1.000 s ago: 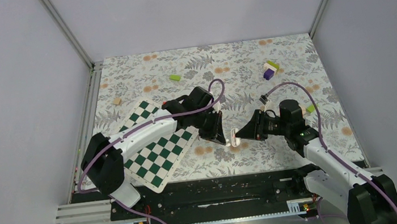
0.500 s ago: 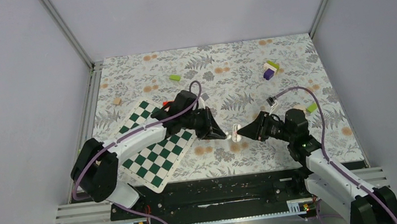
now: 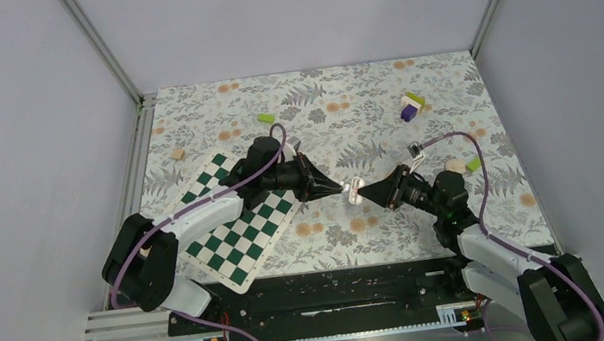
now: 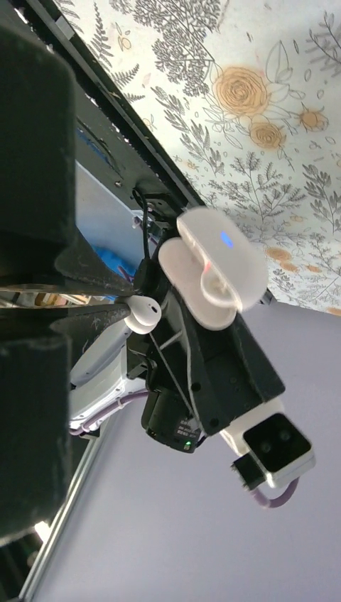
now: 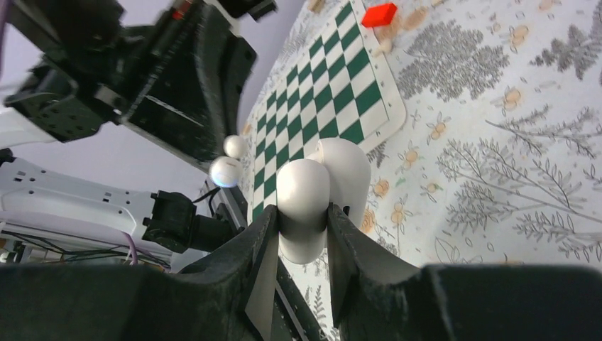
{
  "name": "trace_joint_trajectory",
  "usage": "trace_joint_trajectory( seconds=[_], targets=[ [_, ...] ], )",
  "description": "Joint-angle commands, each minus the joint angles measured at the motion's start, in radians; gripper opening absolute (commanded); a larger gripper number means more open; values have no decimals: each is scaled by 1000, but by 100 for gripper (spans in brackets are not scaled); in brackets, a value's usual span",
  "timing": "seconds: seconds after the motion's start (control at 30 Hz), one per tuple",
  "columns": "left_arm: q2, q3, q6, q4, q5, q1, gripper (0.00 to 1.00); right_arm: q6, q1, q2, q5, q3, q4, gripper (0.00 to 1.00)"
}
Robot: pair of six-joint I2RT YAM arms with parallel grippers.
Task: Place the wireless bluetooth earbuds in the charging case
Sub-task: Insert the right earbud into the right side groove of the charging case.
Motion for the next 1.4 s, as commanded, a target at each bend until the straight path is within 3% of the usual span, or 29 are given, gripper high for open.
trace_joint_trajectory(
  seconds=[0.0,0.07,0.17,0.3,0.4,0.63,0.77,0.87,1.07,1.27,1.37],
  targets=[
    [-30,-34,-74,108,32,29,0,14,12,-28,19,6,133,0],
    [-37,-35,-28,120,26,31,0,11,12,-54,13,7,98,0],
    [-45,30,192,49,19,29,0,7,11,-107,5,13,22,0],
    [-72,174,616,-218,-17,25,0,12,12,-183,9,50,-165,0],
    [-78,271,913,-424,-73,17,0,19,12,-206,-11,132,-415,0],
    [-105,359,1303,-610,-261,-61,0,55,12,-125,-208,301,-732,0],
    [-165,318,1506,-547,-442,-153,0,33,12,-97,-245,387,-860,0],
    [-215,273,1618,-449,-490,-178,0,36,13,-65,-271,447,-895,0],
    [-321,167,1882,-245,-451,-179,0,41,12,18,-305,521,-926,0],
    [-312,157,2048,-171,-367,-179,0,174,12,88,-397,549,-758,0],
    [-319,141,2148,-135,-328,-179,0,162,12,124,-396,608,-856,0]
  ],
)
